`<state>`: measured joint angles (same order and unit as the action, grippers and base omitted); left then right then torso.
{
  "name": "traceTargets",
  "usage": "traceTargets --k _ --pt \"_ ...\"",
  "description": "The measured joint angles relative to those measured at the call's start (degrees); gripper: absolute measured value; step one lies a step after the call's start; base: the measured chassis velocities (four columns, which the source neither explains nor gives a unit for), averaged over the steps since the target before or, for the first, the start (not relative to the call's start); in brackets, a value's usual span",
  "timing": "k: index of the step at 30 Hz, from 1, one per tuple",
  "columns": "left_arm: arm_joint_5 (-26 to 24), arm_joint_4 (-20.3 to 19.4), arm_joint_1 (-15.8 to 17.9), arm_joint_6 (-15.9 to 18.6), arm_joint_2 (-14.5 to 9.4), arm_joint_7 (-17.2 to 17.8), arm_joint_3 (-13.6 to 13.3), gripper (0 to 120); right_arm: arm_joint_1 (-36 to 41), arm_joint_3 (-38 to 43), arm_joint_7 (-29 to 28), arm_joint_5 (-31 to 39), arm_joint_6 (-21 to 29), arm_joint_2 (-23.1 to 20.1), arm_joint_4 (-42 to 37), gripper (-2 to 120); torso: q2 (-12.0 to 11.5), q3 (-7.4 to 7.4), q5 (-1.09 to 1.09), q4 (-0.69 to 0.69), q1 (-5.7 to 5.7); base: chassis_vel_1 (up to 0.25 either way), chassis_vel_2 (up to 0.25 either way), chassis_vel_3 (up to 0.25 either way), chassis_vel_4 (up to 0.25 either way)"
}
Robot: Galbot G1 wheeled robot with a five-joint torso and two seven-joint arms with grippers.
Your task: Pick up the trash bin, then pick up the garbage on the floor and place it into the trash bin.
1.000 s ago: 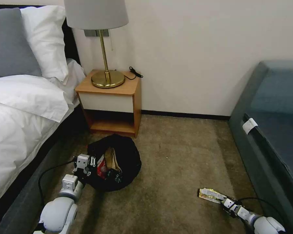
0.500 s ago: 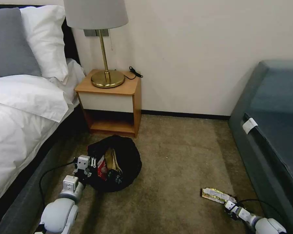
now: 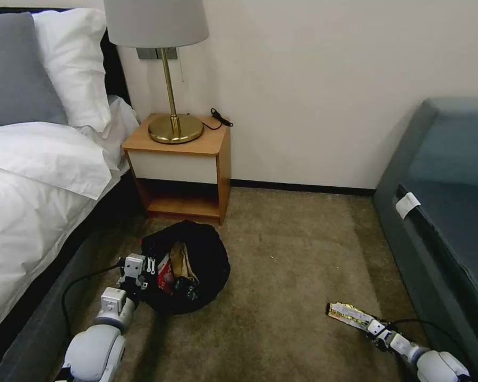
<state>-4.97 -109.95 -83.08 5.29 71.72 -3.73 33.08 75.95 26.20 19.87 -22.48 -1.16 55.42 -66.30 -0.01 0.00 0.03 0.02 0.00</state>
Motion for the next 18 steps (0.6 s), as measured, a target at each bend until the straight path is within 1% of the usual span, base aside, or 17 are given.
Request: traceTargets --k 9,10,11,13,14,16,17,18 --pt "0.2 0.0 -0.4 -0.1 0.4 0.0 0.0 3 0.2 0.2 0.4 -0.2 -0.5 0.1 0.5 0 0.0 0.00 -0.03 -0.02 0.00 0.000 0.000 0.000 0.000" --pt "0.2 0.0 -0.5 -0.1 0.4 -0.1 0.0 3 0.2 0.3 0.4 -0.2 -0.6 0.1 0.4 3 0.0 0.00 -0.03 -0.02 0.00 0.000 0.000 0.000 0.000" --pt "0.2 0.0 -0.5 -0.1 0.4 -0.1 0.0 3 0.2 0.3 0.4 -0.2 -0.6 0.1 0.4 3 0.0 0.00 -0.03 -0.02 0.00 0.000 0.000 0.000 0.000" --pt "0.2 0.0 -0.5 -0.2 0.4 -0.1 0.1 3 0.2 0.3 0.5 -0.2 -0.7 0.1 0.4 13 0.0 0.00 -0.02 -0.03 0.00 0.000 0.000 0.000 0.000" --pt "0.2 0.0 -0.5 -0.2 0.4 -0.1 0.1 3 0.2 0.3 0.5 -0.2 -0.7 0.1 0.4 13 0.0 0.00 -0.02 -0.03 0.00 0.000 0.000 0.000 0.000" --pt "0.2 -0.1 -0.6 -0.2 0.4 -0.1 0.2 3 0.1 0.5 0.5 -0.1 -0.7 0.2 0.3 25 0.0 0.00 -0.03 -0.03 0.00 0.000 0.000 0.000 0.000" --pt "0.2 -0.1 -0.6 -0.2 0.4 -0.1 0.2 3 0.1 0.5 0.5 -0.1 -0.7 0.2 0.3 25 0.0 0.00 -0.03 -0.03 0.00 0.000 0.000 0.000 0.000" --pt "0.2 -0.1 -0.7 -0.3 0.4 -0.1 0.3 3 0.1 0.6 0.5 0.0 -0.8 0.2 0.2 30 0.0 0.00 -0.03 -0.03 0.00 0.000 0.000 0.000 0.000"
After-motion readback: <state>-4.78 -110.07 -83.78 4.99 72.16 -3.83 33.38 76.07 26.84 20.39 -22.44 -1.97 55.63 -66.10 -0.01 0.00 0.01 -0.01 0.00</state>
